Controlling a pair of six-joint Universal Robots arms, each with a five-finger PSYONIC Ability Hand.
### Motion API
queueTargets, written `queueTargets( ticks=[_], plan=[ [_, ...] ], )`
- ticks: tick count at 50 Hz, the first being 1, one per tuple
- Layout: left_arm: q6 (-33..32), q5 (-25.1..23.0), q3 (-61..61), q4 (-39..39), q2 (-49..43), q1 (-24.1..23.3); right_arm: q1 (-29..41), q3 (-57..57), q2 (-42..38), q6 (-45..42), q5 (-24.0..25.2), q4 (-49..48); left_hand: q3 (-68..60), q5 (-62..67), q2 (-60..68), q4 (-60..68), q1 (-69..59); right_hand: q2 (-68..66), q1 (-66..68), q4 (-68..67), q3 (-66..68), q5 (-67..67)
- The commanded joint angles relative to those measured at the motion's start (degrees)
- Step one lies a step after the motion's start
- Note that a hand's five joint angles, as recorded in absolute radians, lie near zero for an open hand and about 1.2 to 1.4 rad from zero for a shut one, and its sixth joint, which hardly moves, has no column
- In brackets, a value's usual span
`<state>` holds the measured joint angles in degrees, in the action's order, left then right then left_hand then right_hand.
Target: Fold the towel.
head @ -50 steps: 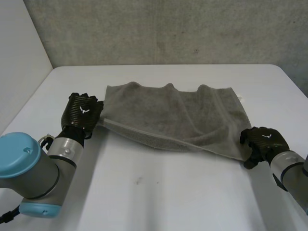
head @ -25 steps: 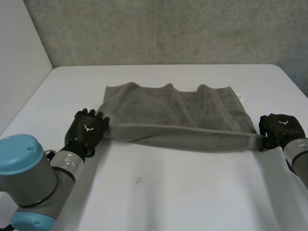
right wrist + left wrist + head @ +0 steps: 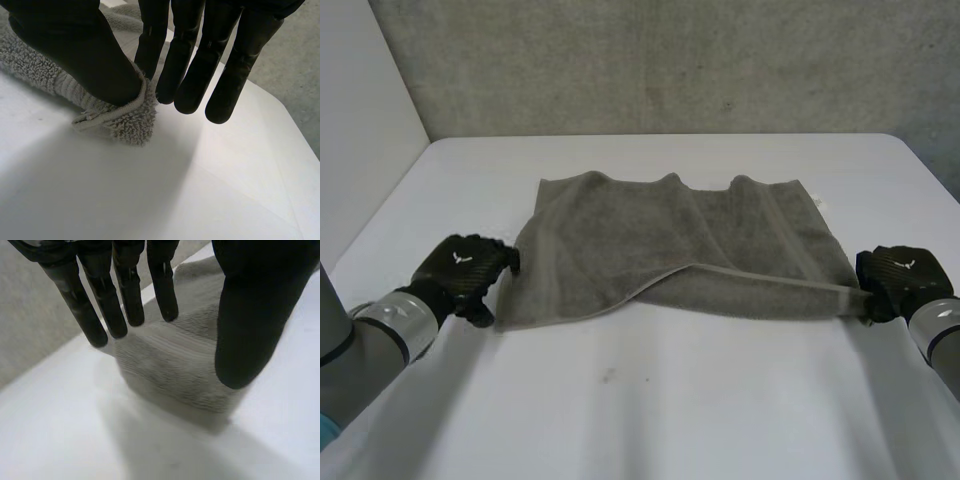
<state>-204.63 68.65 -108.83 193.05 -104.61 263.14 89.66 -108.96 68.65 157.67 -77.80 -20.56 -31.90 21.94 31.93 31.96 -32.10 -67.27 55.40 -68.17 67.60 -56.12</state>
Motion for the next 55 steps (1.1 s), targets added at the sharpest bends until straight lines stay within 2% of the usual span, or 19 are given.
queueTargets(
  ticks=[1,15,37,43,47,55],
  plan=[
    [4.6,-0.4,-0.3,-0.3,-1.7,0.3,0.1,-0.5,0.0,0.1,1.4,0.3,-13.0,12.9,12.9,12.9,-12.8,-12.7,24.6,-11.8,12.4,-13.9],
    [4.4,-0.1,0.2,7.0,-8.4,-0.3,0.4,-0.9,0.0,0.0,1.7,0.6,-7.4,7.4,7.4,7.4,-7.2,-12.7,24.6,-11.8,12.4,-13.9],
    [4.4,0.0,4.4,7.5,-13.8,-0.6,0.3,-0.9,0.0,0.0,1.7,0.6,-9.1,9.1,9.1,9.0,-8.9,-12.7,24.6,-11.8,12.4,-13.9],
    [4.4,0.8,6.2,7.6,-15.5,-0.8,0.3,-1.0,0.0,0.0,1.7,0.7,-11.8,11.8,11.8,11.7,-11.6,-12.7,24.6,-11.8,12.4,-13.9],
    [4.3,2.6,7.8,8.2,-16.0,-0.8,0.4,-1.0,0.0,-0.1,1.7,0.7,-18.7,18.6,18.6,18.6,-18.5,-12.7,24.6,-11.8,12.4,-13.9],
    [4.3,2.9,8.5,10.2,-17.4,-1.0,0.4,-1.0,0.0,-0.4,1.7,0.7,-26.9,26.9,26.9,26.9,-26.7,-12.7,24.6,-11.8,12.4,-13.9]
  ],
)
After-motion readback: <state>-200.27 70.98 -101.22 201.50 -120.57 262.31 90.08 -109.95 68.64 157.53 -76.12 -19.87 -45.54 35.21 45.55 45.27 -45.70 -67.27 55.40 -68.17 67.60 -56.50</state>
